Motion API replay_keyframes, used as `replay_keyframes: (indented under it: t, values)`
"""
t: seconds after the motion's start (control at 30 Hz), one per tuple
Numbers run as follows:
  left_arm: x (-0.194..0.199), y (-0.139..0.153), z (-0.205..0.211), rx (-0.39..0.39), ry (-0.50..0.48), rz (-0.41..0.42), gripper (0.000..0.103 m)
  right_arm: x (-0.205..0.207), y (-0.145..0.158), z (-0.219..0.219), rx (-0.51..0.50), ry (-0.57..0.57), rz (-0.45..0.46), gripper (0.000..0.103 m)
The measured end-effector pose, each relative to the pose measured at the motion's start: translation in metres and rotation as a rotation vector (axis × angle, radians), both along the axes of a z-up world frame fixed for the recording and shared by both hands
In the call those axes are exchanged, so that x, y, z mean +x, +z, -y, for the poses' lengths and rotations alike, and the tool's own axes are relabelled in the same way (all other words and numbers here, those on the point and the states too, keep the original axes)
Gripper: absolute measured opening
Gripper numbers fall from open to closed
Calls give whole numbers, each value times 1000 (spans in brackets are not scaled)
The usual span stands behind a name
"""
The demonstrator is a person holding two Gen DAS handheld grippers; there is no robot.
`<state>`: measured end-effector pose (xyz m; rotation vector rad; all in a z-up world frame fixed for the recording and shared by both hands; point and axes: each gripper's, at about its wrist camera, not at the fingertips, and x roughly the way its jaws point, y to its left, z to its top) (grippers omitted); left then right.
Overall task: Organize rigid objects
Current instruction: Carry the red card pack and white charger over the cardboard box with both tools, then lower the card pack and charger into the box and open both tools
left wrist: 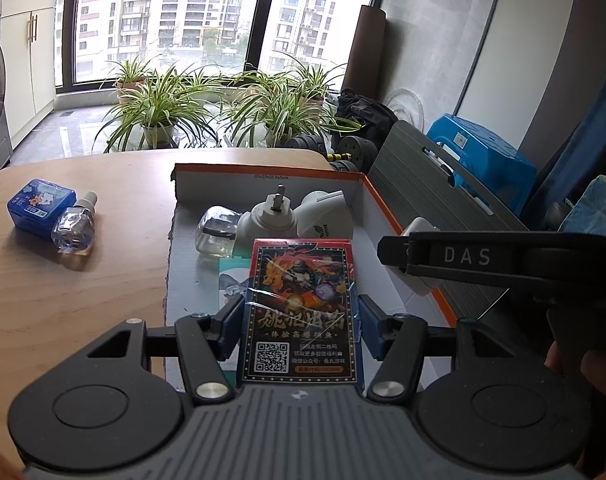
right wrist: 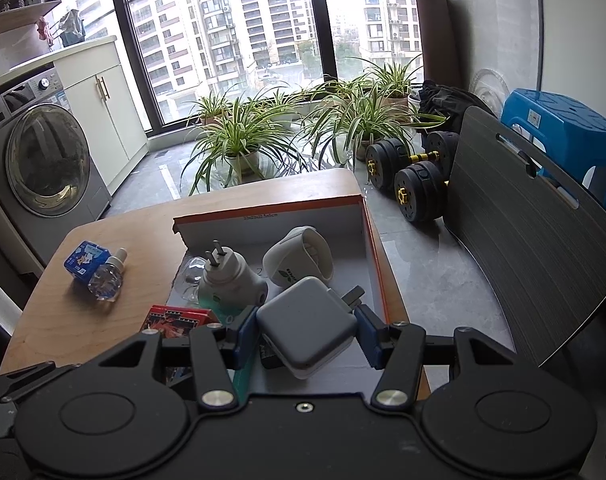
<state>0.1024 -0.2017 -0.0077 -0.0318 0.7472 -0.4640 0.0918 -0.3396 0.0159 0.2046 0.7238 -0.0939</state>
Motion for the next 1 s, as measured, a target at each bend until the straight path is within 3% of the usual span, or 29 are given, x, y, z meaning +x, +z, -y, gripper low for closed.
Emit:
replay_keyframes:
  t: [0.6,0.87,1.0]
  values:
    - [3,-12,15,17,-57,-26,60,18,-10,7,43,-30,-5,64]
    - [-1,-9,18,10,-112,-1,61,17,-3,3,36,-22,51,72]
    - [-1,-6,9,24,-71,-4,74,13,1,3,39,-21,78,75]
